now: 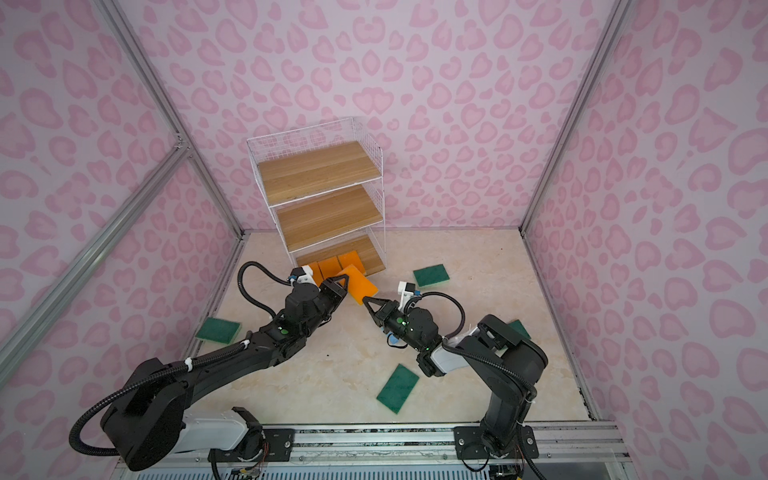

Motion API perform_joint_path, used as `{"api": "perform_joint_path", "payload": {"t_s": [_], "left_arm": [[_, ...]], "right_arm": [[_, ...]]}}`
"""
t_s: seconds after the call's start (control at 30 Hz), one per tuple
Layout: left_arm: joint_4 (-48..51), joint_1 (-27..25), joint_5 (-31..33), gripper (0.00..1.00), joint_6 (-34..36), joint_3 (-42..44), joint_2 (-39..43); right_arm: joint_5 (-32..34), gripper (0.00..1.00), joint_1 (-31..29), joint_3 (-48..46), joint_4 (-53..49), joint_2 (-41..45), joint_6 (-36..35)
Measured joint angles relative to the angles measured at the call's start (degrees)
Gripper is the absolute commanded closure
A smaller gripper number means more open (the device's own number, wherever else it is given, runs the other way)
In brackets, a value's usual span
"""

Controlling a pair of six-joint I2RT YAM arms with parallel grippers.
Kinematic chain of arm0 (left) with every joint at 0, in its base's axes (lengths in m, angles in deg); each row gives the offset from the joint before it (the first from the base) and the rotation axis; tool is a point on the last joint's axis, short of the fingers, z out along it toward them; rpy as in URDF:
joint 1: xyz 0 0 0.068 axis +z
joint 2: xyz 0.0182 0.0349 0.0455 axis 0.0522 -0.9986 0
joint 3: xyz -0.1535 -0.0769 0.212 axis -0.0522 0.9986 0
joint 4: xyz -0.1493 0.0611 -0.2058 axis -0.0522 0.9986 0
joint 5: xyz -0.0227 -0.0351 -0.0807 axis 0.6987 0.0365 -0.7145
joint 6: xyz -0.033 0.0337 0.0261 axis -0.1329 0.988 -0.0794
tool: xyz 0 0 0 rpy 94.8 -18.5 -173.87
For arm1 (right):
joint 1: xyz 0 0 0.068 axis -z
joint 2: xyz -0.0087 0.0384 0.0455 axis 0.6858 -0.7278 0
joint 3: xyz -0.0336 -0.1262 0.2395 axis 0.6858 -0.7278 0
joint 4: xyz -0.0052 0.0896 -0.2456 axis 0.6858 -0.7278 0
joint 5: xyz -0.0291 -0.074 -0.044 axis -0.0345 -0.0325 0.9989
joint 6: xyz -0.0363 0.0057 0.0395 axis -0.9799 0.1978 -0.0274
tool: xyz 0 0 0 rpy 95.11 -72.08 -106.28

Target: Place and organize the cleaning sponges onto the shelf

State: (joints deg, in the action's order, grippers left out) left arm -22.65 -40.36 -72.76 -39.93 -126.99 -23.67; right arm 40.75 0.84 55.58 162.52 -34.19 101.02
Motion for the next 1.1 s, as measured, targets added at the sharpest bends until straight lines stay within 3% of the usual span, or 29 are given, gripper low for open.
{"api": "perform_joint_path", "payload": {"t_s": [0.03, 0.2, 0.5, 0.67, 1.1], "left_arm": [[0.07, -0.24, -0.76, 0.09, 1.64, -0.76, 0.04], [3.85, -1.38, -2.78, 0.07, 7.45, -1.07, 1.88], [10.71, -3.15, 0.42, 0.04, 14.38, 3.72, 12.59], [16.35, -3.04, 2.75, 0.0, 16.74, 5.66, 16.94], [25.77, 1.99, 2.93, 0.03, 18.75, 13.88, 24.55]], "right_arm": [[0.22, 0.97, 0.31, -0.52, -0.42, 0.48, -0.2], [0.44, 0.98, 1.4, -2.19, -2.84, 2.4, -1.14], [2.36, 0.99, 3.04, -0.22, -6.69, 1.49, -1.97], [4.2, 0.99, 3.65, 4.33, -9.44, -1.73, -1.88], [6.6, 0.97, 8.07, 22.29, -15.76, -16.44, -0.83]]}}
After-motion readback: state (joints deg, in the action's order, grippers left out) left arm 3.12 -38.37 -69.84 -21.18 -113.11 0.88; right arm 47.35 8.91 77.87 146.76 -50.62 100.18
